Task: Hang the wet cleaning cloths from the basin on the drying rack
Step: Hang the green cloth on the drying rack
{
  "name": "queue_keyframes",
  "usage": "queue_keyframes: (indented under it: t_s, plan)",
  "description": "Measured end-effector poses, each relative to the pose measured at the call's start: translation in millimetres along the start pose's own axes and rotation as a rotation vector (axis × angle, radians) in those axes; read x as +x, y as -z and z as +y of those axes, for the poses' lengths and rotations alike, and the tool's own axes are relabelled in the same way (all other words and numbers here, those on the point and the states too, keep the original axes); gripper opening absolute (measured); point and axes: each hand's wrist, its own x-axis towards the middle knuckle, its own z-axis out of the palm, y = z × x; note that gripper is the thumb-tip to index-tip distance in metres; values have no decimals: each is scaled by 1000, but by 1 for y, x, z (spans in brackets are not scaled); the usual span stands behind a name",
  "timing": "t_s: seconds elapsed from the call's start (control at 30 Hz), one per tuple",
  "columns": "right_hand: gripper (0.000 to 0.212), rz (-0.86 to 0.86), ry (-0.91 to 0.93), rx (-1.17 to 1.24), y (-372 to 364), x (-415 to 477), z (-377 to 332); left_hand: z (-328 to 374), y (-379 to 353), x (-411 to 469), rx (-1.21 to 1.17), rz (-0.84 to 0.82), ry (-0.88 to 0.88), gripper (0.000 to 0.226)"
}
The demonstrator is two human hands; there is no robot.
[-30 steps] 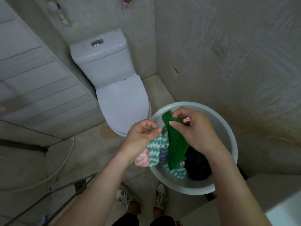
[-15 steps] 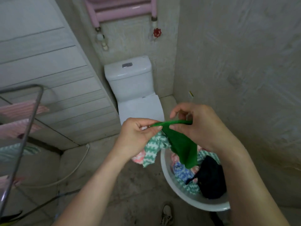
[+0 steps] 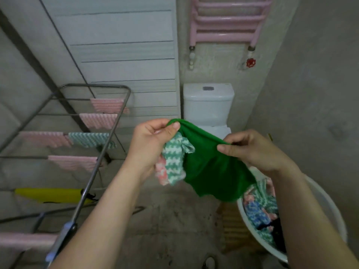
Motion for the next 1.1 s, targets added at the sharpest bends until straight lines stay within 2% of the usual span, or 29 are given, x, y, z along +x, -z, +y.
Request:
queue_keyframes:
  t_s: [0.1,0.17,0.33,0.43,0.5,0.67,0.87,1.0,1.1]
  plan:
    - [28,-50,-10,468,-54,18,-11,8,38,-23,-168,77,134,8]
    - [18,-97,-67,620,-103,28,-30,14,69,-42,-186,128,189,14]
    - [12,-270,-26,442,-184,39,-59,24,115,-80,-203,93,200,8]
    - [14,-408,-5,425,-225,45,-69,28,152,-102,-254,119,138,31]
    - [22,-491,-8,454,-247,46,-71,30,171,-116,-313,151,74,32]
    - [16,-525,-87,639,-289,49,-73,38,205,-146,-361,244,-70,36]
    - [16,-616,-72,705,-335,59,-94,59,231,-181,-107,435,-138,57]
    - [20,-677,-66,736,-363,59,-102,74,241,-207,77,551,-138,56]
    - [25,-759,-53,694,-384,55,-113,88,248,-219,298,782,-109,46]
